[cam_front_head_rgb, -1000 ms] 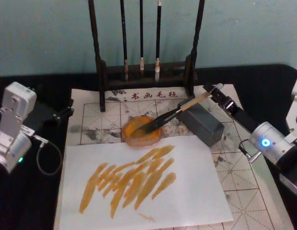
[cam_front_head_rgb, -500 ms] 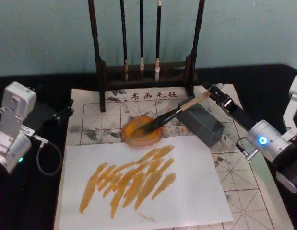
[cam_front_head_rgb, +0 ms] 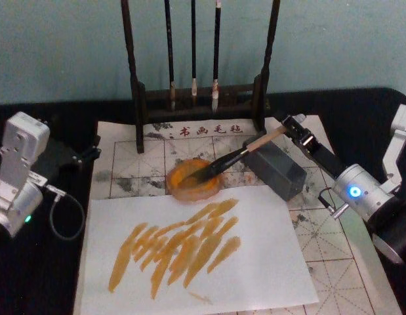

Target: Pick up the brush from the inkstone, write on the paper, then place the brush back to its original position.

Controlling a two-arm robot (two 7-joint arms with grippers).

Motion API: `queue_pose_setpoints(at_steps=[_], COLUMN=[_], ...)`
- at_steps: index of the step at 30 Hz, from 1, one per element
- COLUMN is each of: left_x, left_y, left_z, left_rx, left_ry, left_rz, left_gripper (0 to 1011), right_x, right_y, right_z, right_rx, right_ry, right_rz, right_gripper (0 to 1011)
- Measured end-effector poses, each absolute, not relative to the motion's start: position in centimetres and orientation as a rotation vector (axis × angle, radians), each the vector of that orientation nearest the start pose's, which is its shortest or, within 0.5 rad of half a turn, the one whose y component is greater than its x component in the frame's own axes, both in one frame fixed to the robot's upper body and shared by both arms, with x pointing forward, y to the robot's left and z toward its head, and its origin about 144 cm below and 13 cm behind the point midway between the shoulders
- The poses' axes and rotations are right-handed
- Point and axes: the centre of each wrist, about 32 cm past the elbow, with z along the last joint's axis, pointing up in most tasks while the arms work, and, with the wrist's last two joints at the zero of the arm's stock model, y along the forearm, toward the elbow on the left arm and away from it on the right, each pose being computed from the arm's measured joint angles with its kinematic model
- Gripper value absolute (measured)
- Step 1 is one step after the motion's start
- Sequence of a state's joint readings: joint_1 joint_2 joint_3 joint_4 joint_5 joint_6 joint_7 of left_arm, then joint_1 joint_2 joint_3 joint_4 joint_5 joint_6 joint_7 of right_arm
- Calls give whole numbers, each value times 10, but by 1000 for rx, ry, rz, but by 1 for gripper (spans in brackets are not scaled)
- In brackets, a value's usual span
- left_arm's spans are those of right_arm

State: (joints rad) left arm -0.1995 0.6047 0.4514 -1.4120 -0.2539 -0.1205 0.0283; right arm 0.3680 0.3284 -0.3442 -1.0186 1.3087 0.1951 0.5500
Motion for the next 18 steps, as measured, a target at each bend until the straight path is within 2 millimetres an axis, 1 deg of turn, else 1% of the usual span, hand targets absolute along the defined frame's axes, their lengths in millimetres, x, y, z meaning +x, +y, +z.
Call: queue_pose_setpoints(at_steps=[18], left_x=[489], left_y=[310], left_z=[1140], left_rx=[304], left_ry=[-285], left_rz=[1248], left_gripper=[1001], right_x=[544], right_y=[-287], right_z=[1095], right_rx=[540], right_ry=[867], right_rz=[-867], right_gripper=[1000])
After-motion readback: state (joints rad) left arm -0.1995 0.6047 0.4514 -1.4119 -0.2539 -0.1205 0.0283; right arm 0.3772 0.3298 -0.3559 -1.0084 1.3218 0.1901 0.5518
